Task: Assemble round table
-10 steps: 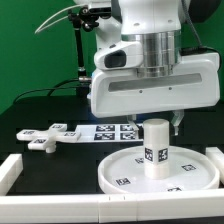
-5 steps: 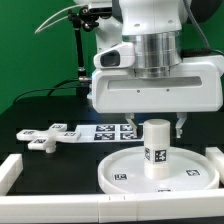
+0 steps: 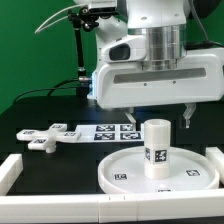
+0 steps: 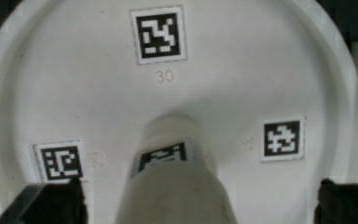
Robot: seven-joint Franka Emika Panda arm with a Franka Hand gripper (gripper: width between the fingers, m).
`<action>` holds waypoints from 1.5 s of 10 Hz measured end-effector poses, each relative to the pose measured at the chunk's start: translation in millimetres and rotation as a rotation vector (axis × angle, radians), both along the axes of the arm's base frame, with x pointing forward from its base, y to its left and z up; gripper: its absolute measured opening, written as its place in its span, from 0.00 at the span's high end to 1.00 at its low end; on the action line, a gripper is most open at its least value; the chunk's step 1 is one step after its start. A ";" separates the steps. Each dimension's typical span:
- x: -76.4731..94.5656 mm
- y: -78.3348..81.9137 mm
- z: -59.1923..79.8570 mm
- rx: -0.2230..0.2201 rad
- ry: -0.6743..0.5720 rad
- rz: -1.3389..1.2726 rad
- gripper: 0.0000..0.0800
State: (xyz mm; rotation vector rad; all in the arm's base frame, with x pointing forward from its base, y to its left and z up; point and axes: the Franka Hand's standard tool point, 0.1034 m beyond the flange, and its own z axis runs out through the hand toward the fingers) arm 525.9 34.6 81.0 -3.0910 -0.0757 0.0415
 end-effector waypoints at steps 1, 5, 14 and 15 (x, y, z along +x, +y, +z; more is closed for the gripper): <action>-6.4 -4.1 2.5 0.001 0.015 0.011 0.19; -6.3 -2.2 -0.9 0.001 0.017 0.016 0.19; -41.0 -91.4 -3.7 0.066 0.032 0.203 0.19; -40.7 -96.5 -4.0 0.044 0.019 0.232 0.19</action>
Offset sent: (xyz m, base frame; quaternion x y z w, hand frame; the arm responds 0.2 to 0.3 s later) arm 0.0000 0.0000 0.0000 0.0000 0.0000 0.0000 1.0000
